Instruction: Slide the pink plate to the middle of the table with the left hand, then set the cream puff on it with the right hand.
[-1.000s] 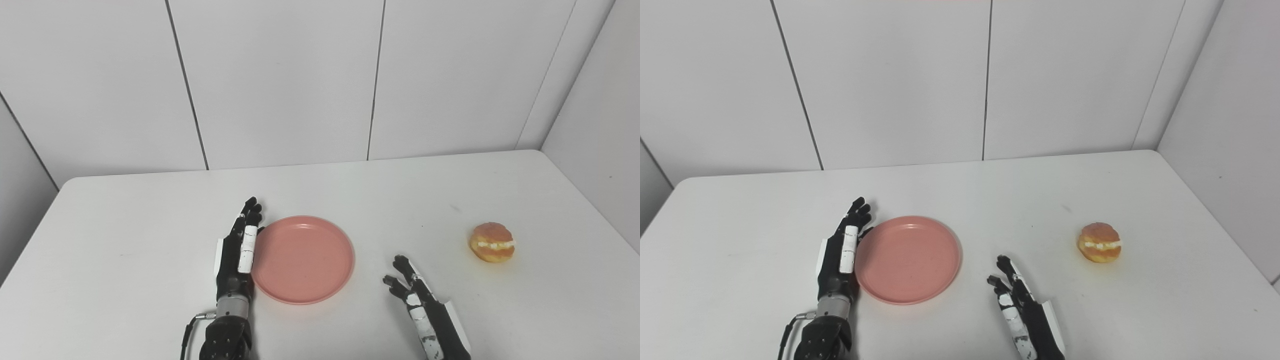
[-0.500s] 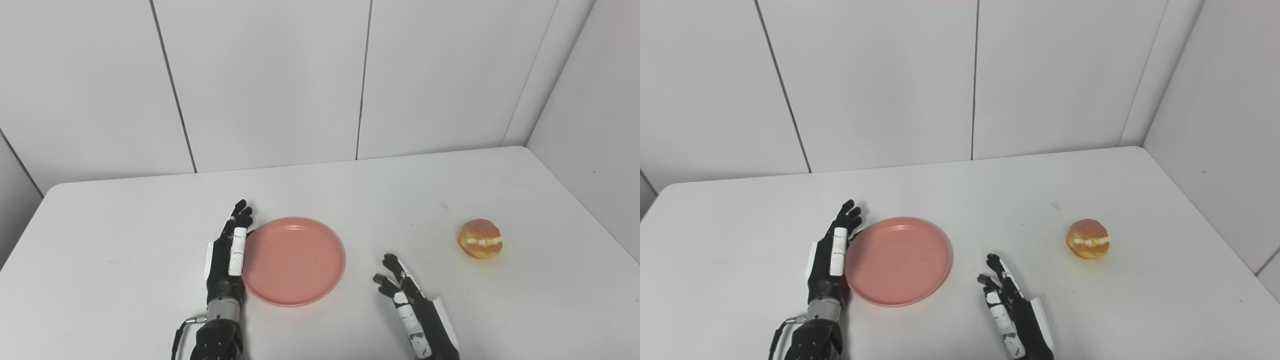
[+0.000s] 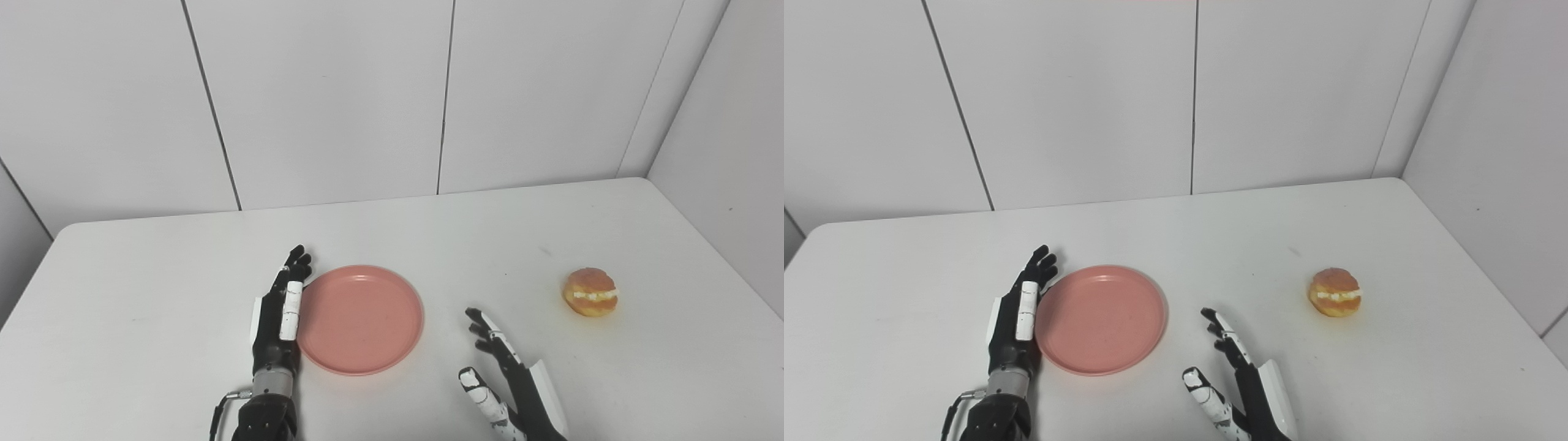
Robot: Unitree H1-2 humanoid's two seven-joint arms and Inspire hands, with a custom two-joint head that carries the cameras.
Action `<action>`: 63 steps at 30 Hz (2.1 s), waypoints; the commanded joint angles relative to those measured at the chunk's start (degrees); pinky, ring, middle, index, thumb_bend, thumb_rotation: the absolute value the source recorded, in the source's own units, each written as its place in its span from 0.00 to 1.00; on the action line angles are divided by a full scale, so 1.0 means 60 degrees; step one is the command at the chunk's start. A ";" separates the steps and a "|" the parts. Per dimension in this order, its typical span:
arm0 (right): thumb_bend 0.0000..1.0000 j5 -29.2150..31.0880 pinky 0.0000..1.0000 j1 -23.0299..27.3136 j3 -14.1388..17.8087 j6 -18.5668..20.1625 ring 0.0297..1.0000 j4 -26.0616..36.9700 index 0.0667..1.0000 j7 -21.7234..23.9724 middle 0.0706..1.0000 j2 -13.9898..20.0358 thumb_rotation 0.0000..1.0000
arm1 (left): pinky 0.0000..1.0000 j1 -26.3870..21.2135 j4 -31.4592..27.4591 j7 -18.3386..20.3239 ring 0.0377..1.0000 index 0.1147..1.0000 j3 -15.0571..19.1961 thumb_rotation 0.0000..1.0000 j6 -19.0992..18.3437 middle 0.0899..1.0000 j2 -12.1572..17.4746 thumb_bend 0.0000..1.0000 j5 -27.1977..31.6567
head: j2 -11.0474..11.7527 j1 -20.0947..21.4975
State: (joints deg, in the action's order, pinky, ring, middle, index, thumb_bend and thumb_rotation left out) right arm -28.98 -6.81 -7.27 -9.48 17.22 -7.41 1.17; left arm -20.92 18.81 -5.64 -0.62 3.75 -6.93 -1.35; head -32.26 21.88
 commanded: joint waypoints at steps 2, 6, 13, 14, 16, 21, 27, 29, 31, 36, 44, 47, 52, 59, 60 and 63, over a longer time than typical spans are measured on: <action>0.87 -0.0515 0.76 0.0313 0.0287 -0.0071 0.84 0.0771 0.89 -0.0059 0.88 0.0271 0.87 | 0.85 0.0182 0.0449 0.0116 0.89 0.85 0.0043 0.94 -0.0176 0.88 0.0076 0.91 0.0098 | 0.0031 -0.0027; 0.92 -0.0751 0.75 0.0589 0.0718 0.0595 0.85 0.1528 0.89 0.0344 0.89 0.0560 0.62 | 0.86 0.0160 0.0499 0.0170 0.89 0.85 0.0060 0.95 -0.0057 0.88 0.0103 0.90 0.0113 | 0.0066 -0.0059; 0.98 -0.0922 0.78 0.1382 0.1312 0.2001 0.88 0.2600 0.90 0.1668 0.92 0.1291 0.44 | 0.86 0.0127 0.0523 0.0269 0.89 0.87 0.0072 0.94 -0.0019 0.88 0.0119 0.90 0.0097 | 0.0093 -0.0047; 0.98 -0.0987 0.77 0.1519 0.1369 0.2096 0.88 0.2672 0.89 0.1844 0.92 0.1467 0.43 | 0.86 0.0126 0.0533 0.0284 0.89 0.88 0.0076 0.94 -0.0011 0.88 0.0118 0.90 0.0104 | 0.0104 -0.0052; 0.98 -0.0972 0.75 0.1795 0.1474 0.2168 0.87 0.2730 0.86 0.2109 0.90 0.1790 0.41 | 0.86 0.0117 0.0585 0.0295 0.89 0.90 0.0088 0.94 0.0024 0.88 0.0124 0.90 0.0106 | 0.0122 -0.0066; 1.00 -0.1094 0.75 0.2655 0.1719 0.2802 0.87 0.2673 0.84 0.2970 0.90 0.2647 0.36 | 0.88 0.0069 0.0664 0.0315 0.89 0.93 0.0148 0.93 0.0047 0.88 0.0108 0.91 0.0145 | 0.0154 -0.0061; 1.00 -0.1199 0.71 0.3538 0.1834 0.3378 0.85 0.2043 0.83 0.3962 0.89 0.3840 0.21 | 0.88 0.0051 0.0751 0.0308 0.88 0.95 0.0147 0.92 0.0133 0.88 0.0107 0.92 0.0121 | 0.0186 -0.0107; 1.00 -0.1615 0.67 0.3795 0.1732 0.3599 0.84 0.1860 0.82 0.4368 0.88 0.4324 0.19 | 0.87 0.0070 0.0710 0.0303 0.88 0.95 0.0151 0.92 0.0097 0.88 0.0080 0.91 0.0135 | 0.0175 -0.0110; 1.00 -0.2000 0.66 0.4026 0.1625 0.3721 0.83 0.1670 0.82 0.4785 0.88 0.4780 0.20 | 0.87 0.0091 0.0644 0.0302 0.88 0.95 0.0143 0.92 0.0039 0.87 0.0064 0.91 0.0131 | 0.0175 -0.0110; 1.00 -0.2765 0.63 0.4482 0.1399 0.4178 0.83 0.1332 0.80 0.5805 0.86 0.5559 0.25 | 0.87 0.0093 0.0637 0.0341 0.88 0.96 0.0149 0.91 0.0034 0.88 0.0068 0.90 0.0163 | 0.0179 -0.0126; 1.00 -0.3325 0.58 0.5299 0.0861 0.4591 0.81 0.0363 0.78 0.7171 0.84 0.6423 0.27 | 0.88 0.0084 0.0701 0.0334 0.88 0.95 0.0186 0.90 0.0079 0.88 0.0046 0.90 0.0234 | 0.0202 -0.0122; 1.00 -0.3494 0.60 0.5534 0.0678 0.4903 0.83 0.0071 0.79 0.7710 0.86 0.6549 0.22 | 0.88 0.0097 0.0670 0.0317 0.87 0.95 0.0164 0.90 0.0045 0.88 0.0029 0.90 0.0242 | 0.0209 -0.0137; 1.00 -0.3655 0.61 0.5703 0.0499 0.5069 0.83 -0.0299 0.78 0.8146 0.85 0.6704 0.18 | 0.87 0.0132 0.0578 0.0313 0.87 0.95 0.0133 0.90 -0.0014 0.88 0.0022 0.87 0.0215 | 0.0190 -0.0163; 1.00 -0.3753 0.63 0.5769 0.0280 0.4930 0.84 -0.0870 0.77 0.8202 0.85 0.6908 0.19 | 0.85 0.0149 0.0578 0.0291 0.86 0.95 0.0131 0.90 -0.0025 0.87 0.0024 0.90 0.0194 | 0.0175 -0.0252; 1.00 -0.3752 0.63 0.5776 0.0252 0.4907 0.83 -0.0955 0.77 0.8181 0.85 0.6930 0.19 | 0.86 0.0142 0.0590 0.0291 0.86 0.95 0.0143 0.90 -0.0011 0.87 0.0023 0.90 0.0210 | 0.0175 -0.0252; 1.00 -0.3754 0.63 0.5808 0.0163 0.4920 0.84 -0.1151 0.78 0.8204 0.86 0.6987 0.19 | 0.86 0.0142 0.0588 0.0290 0.86 0.94 0.0149 0.89 0.0010 0.87 0.0022 0.91 0.0216 | 0.0167 -0.0276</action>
State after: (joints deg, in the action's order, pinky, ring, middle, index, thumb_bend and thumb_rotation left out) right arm -50.90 25.39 -6.76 19.82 9.96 42.61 40.81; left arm -21.70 20.47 -3.78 0.29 5.67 -6.80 -0.16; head -31.20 20.30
